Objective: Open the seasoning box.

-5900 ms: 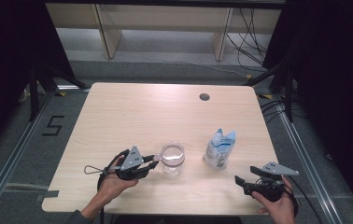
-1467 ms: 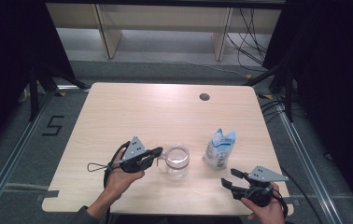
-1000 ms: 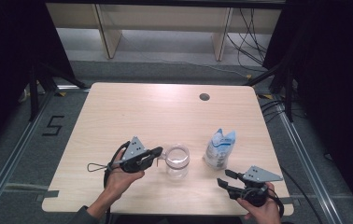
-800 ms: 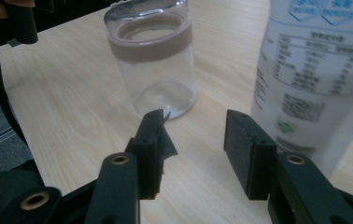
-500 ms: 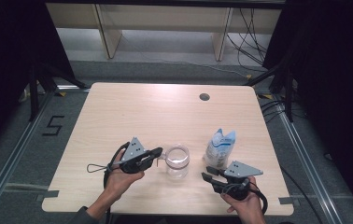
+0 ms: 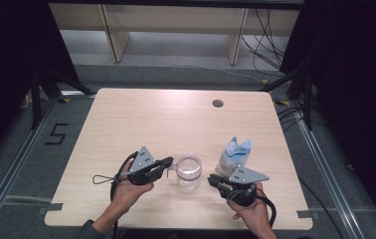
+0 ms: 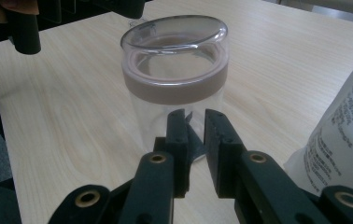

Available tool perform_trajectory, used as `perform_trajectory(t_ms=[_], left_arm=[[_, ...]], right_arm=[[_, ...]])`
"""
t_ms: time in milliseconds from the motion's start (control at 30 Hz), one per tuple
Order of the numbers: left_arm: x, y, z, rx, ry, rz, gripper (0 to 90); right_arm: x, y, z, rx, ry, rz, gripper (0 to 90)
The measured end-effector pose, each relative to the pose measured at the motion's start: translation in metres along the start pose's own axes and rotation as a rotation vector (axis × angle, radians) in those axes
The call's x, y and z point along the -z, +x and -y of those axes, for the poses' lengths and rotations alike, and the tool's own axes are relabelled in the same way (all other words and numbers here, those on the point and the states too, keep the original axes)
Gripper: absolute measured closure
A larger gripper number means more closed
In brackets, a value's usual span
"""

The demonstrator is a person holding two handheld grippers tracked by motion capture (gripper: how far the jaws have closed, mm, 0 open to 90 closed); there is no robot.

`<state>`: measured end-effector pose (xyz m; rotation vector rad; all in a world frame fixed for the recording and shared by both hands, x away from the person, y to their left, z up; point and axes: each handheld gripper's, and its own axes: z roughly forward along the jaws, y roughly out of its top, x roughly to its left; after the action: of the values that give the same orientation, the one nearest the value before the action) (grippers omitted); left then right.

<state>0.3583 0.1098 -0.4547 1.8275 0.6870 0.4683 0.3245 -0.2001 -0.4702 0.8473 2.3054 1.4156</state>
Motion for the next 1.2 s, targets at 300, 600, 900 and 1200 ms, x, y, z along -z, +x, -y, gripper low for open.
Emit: perform_trajectory(t_ms=[300,600,900,1200], left_arm=[[0.0,0.0,0.001,-0.001,-0.002,-0.003,88.4],[0.0,0.001,0.001,0.005,-0.006,0.0,88.4],[-0.001,0.002,0.003,0.02,-0.005,0.003,88.5],[-0.002,0.003,0.004,0.023,-0.019,0.009,88.4]], right_arm=[[-0.005,0.0,-0.002,-0.001,0.002,-0.021,86.3],[-0.014,-0.001,-0.005,0.014,-0.015,-0.019,87.4],[-0.017,0.0,-0.009,0.019,-0.021,-0.024,87.7],[-0.021,0.001,-0.02,0.035,-0.042,-0.025,88.1]])
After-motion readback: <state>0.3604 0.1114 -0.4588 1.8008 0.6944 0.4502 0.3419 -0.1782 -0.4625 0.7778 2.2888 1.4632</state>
